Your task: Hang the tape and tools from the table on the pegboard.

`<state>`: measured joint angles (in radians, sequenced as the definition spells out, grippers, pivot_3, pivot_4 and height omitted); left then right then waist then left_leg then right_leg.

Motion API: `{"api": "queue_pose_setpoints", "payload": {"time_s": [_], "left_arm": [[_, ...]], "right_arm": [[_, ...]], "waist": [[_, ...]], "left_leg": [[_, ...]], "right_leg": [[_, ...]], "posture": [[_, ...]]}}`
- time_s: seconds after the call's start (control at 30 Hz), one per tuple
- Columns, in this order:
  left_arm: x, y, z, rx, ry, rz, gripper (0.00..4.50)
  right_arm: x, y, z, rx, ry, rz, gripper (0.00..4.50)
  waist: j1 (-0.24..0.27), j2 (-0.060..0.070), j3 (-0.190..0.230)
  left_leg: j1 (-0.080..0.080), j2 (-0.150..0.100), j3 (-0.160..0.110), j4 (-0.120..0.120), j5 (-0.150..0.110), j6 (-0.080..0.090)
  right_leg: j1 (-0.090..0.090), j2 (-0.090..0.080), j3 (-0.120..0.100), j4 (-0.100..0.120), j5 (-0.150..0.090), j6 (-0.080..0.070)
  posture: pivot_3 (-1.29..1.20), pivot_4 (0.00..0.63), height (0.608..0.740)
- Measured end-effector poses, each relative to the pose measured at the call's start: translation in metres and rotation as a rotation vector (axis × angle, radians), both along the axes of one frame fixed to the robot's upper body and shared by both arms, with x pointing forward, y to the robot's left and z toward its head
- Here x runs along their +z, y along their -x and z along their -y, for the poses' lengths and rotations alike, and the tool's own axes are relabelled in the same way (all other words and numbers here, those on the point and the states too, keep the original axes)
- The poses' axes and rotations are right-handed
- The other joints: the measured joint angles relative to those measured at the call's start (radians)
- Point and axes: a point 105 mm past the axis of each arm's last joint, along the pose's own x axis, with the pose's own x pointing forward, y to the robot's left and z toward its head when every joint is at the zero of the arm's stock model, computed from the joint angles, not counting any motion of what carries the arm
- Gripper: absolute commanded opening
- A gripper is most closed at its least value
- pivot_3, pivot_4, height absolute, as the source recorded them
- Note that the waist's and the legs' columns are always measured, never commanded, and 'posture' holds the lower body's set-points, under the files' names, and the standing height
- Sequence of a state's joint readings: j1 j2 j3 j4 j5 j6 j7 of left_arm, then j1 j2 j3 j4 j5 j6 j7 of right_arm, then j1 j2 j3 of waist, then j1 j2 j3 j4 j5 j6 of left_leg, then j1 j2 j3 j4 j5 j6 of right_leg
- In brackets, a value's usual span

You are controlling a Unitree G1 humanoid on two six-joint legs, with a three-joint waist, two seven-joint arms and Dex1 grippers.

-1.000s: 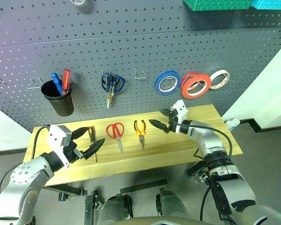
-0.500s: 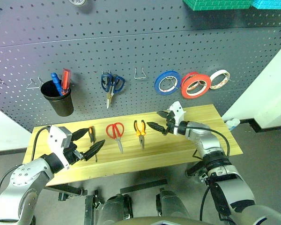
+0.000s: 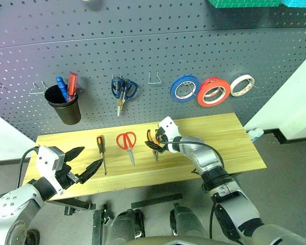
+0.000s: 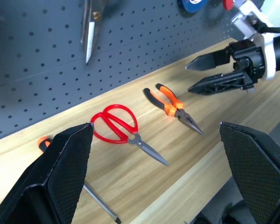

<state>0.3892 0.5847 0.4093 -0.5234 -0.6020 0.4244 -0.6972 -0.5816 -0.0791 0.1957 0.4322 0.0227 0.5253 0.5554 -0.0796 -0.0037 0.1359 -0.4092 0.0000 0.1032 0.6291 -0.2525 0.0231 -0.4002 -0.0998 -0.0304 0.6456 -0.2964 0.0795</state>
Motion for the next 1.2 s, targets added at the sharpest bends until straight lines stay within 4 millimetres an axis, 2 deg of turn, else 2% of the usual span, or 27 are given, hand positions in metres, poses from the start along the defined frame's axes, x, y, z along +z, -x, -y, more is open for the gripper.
{"api": "queue_pose_setpoints", "payload": {"time_s": [0.2, 0.33, 0.5, 0.77, 0.97, 1.2], "left_arm": [[0.0, 0.0, 0.0, 0.004, 0.0, 0.0, 4.5], [0.002, -0.001, 0.001, 0.0, 0.007, 0.01, 4.5], [0.003, -0.002, 0.002, -0.001, 0.011, 0.011, 4.5], [0.004, -0.001, 0.004, -0.007, 0.014, 0.011, 4.5], [0.004, 0.003, 0.006, -0.012, 0.01, 0.006, 4.5], [0.001, 0.006, 0.006, -0.005, 0.008, -0.01, 4.5]], "right_arm": [[0.001, -0.006, 0.007, -0.146, 0.109, -0.073, 4.42], [0.007, 0.002, -0.008, -0.179, 0.103, -0.132, 4.42], [0.003, 0.01, -0.02, -0.192, 0.098, -0.198, 4.42], [-0.001, 0.002, -0.031, -0.229, 0.107, -0.197, 4.42], [-0.007, -0.004, -0.028, -0.26, 0.135, -0.199, 4.42], [-0.014, -0.015, -0.014, -0.362, 0.165, -0.218, 4.42]], "waist": [[0.009, 0.001, 0.002], [0.007, 0.002, 0.004], [0.008, 0.001, 0.011], [0.007, 0.001, 0.017], [0.008, 0.001, 0.019], [0.009, 0.0, 0.027]], "left_leg": [[-0.003, 0.0, 0.0, -0.001, 0.0, 0.0], [-0.004, 0.0, 0.0, -0.002, 0.0, 0.0], [-0.004, 0.0, 0.0, -0.002, 0.0, 0.0], [-0.009, 0.0, 0.0, -0.002, 0.0, 0.0], [-0.012, 0.0, 0.0, -0.002, 0.0, 0.0], [-0.013, 0.0, 0.0, -0.002, 0.0, 0.0]], "right_leg": [[-0.004, 0.0, 0.0, 0.0, -0.001, -0.002], [-0.005, 0.0, 0.0, 0.0, -0.001, -0.002], [-0.005, 0.0, 0.0, 0.0, -0.001, -0.002], [-0.008, 0.0, -0.001, 0.0, -0.001, -0.002], [-0.009, 0.0, -0.002, 0.0, -0.001, -0.002], [-0.009, 0.0, -0.002, 0.0, -0.001, -0.002]], "posture": [[-0.01, 0.164, 0.74], [-0.02, 0.168, 0.74], [-0.01, 0.175, 0.74], [0.01, 0.176, 0.74], [0.03, 0.179, 0.74], [0.04, 0.18, 0.74]]}}
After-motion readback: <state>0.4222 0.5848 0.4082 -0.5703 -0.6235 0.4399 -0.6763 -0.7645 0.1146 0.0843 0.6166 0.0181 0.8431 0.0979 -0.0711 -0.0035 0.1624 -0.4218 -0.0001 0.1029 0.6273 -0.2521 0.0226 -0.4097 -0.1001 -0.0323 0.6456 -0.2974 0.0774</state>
